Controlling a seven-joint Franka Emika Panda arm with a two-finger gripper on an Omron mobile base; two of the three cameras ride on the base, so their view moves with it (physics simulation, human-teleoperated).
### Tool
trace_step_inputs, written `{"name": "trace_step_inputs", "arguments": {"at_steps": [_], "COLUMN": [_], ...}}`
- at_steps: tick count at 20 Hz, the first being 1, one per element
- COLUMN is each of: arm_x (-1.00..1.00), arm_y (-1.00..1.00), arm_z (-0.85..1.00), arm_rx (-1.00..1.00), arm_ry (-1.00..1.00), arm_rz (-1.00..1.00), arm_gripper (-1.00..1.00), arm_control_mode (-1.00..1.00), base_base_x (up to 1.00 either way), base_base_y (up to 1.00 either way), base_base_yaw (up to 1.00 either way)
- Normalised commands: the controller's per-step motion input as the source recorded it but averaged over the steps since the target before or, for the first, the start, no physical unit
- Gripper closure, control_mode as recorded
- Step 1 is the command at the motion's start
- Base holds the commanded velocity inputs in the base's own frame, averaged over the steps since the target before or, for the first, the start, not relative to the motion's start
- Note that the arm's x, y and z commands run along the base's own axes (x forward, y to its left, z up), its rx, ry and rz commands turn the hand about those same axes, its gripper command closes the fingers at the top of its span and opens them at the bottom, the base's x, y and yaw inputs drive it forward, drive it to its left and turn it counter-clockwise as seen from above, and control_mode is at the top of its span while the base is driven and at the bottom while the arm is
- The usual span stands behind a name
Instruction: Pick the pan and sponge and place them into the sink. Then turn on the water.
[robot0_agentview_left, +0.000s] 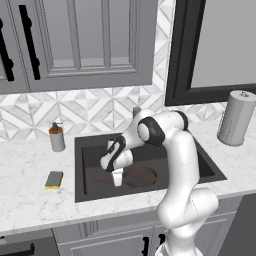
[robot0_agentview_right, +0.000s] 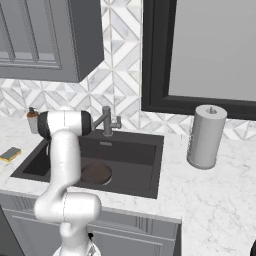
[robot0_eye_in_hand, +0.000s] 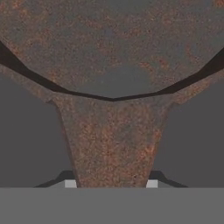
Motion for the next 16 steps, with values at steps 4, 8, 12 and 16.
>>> {"name": "trace_step_inputs", "arguments": {"at_steps": [4,8,12,16], "arm_x": [0.28,0.25,0.14,0.01], "arm_y": [-0.03,0.0,0.0,0.0], "arm_z": [-0.33,-0.31,-0.11,0.0], "arm_rx": [0.0,-0.01,0.0,0.0], "arm_ry": [0.0,0.0,0.0,0.0], "arm_rz": [-0.05,-0.06,-0.04,0.0], "arm_gripper": [1.0,1.0,1.0,-1.0], "arm_control_mode": [-1.0,-1.0,-1.0,-1.0], "base_base_x": [0.0,0.0,0.0,0.0], "base_base_y": [0.0,0.0,0.0,0.0], "base_base_yaw": [0.0,0.0,0.0,0.0]}}
